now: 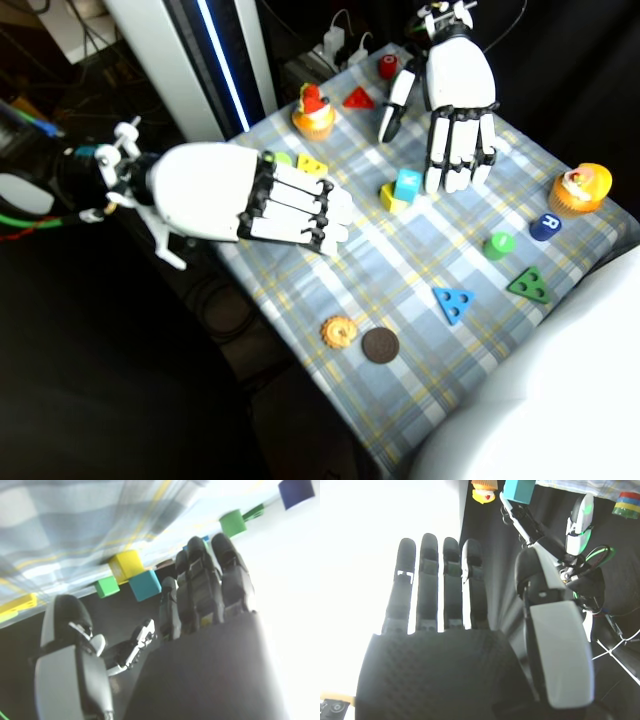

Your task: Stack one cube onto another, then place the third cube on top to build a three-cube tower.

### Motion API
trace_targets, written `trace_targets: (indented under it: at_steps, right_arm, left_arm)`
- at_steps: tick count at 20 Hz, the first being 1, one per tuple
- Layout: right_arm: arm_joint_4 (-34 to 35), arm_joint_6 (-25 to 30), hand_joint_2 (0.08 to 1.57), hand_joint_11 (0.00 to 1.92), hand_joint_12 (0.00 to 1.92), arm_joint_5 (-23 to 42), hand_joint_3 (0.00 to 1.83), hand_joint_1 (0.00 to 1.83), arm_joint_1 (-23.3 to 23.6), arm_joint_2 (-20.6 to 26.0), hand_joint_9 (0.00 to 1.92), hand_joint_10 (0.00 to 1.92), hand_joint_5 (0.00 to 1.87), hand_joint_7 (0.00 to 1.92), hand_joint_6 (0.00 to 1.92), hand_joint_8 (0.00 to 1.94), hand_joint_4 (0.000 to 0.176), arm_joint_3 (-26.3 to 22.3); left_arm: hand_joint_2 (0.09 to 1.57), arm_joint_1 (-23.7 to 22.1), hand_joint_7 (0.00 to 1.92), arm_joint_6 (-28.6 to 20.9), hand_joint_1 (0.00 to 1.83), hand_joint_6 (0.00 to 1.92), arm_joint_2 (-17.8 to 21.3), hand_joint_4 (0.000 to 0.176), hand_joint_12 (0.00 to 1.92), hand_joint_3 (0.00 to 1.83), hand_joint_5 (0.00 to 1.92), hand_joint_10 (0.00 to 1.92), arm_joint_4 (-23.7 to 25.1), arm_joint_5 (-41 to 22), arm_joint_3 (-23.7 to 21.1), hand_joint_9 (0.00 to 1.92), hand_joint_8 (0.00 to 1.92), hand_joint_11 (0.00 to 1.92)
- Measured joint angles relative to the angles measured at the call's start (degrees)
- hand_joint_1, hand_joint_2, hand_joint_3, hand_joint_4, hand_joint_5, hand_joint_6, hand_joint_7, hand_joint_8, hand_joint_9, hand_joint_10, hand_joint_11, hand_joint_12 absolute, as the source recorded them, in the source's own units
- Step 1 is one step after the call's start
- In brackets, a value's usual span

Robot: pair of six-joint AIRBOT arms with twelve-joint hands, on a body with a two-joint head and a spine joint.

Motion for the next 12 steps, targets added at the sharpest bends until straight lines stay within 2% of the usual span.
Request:
trace_targets:
  at_steps: [2, 4, 12]
  right_arm:
    - [-0.02, 0.0, 1.26, 0.07, 0.91, 0.0, 0.0, 0.65, 0.0, 0.0, 0.46, 0.0, 0.51, 0.51, 0.0, 0.0, 0.0, 0.02]
    - [0.02, 0.0, 1.26, 0.07, 0.91, -0.02, 0.0, 0.66, 0.0, 0.0, 0.45, 0.0, 0.51, 0.5, 0.0, 0.0, 0.0, 0.0]
    - [0.0, 0.0, 1.25, 0.08, 0.88, -0.02, 0.0, 0.63, 0.0, 0.0, 0.46, 0.0, 0.51, 0.5, 0.0, 0.0, 0.0, 0.0]
  left_arm:
    - [0.97, 0.0, 0.36, -0.02, 0.69, 0.0, -0.2, 0.176, 0.5, 0.0, 0.25, 0.0, 0.11, 0.04, 0.0, 0.38, 0.0, 0.0]
    - [0.96, 0.0, 0.38, -0.02, 0.72, 0.0, -0.35, 0.176, 0.56, 0.0, 0.25, 0.0, 0.24, 0.11, 0.0, 0.4, 0.0, 0.0]
    - [0.97, 0.0, 0.35, 0.0, 0.66, 0.0, -0.2, 0.176, 0.58, 0.0, 0.21, 0.0, -0.37, -0.81, -0.11, 0.38, 0.0, 0.0]
